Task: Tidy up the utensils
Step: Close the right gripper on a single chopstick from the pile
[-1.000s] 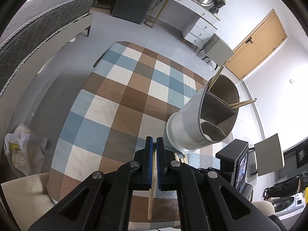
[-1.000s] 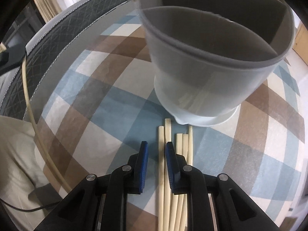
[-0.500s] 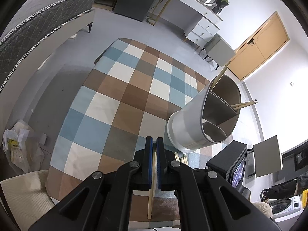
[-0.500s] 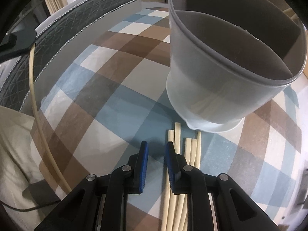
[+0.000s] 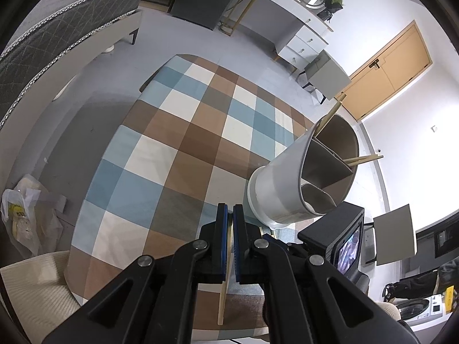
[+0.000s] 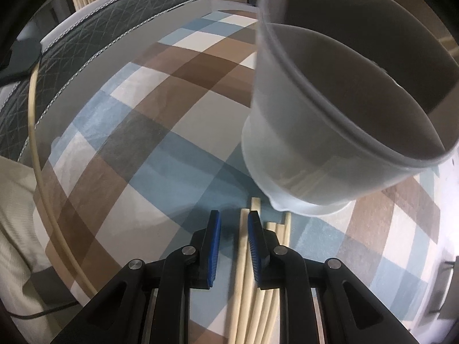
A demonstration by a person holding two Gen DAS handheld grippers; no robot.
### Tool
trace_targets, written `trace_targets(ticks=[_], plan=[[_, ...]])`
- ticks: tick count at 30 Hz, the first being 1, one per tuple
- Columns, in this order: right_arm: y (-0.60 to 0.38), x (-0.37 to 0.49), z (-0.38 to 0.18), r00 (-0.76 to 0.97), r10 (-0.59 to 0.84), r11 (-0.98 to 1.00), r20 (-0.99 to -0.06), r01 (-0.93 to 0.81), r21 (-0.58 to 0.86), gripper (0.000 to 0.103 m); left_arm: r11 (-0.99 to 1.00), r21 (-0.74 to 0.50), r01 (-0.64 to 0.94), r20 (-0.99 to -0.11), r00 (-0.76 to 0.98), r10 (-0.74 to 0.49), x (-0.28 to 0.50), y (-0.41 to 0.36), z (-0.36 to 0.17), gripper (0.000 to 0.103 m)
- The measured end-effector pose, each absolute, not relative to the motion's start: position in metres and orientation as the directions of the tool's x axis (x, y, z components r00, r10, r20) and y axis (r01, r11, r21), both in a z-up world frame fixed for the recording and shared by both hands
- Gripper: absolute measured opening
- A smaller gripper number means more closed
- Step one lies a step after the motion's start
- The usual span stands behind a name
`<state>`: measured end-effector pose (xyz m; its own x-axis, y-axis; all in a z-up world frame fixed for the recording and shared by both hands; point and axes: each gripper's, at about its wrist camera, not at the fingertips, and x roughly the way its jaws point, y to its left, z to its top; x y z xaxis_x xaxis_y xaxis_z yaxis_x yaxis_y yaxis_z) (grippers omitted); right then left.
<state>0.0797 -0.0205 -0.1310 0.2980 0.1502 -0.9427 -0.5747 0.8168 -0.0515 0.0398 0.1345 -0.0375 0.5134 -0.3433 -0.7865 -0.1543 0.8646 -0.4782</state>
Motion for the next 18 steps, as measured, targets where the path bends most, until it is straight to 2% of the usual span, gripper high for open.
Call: trace_targets(ticks=[4,8,18], plan=[[-0.011,0.068,-0.132,0.31,0.149,0.792,-0.939,-0.605,-0.074,0.021,0.863,-0.48,-0.157,-0.787,0.512,-0.344,0.04,0.135,-0.038,0.0],[-0.016,0.065,-0.132,0.293,0.189,0.803,-0.937,-0.595,-0.024,0.022,0.861,-0.482,-0.158,-0.788,0.509,-0.348,0.041,0.135,-0.038,0.0],[-0.025,0.073,-0.133,0.283,0.174,0.82,-0.943,-0.572,-0.021,0.021,0.861,-0.483,-0.161,-0.788,0.508,-0.347,0.041,0.135,-0.038,0.0]])
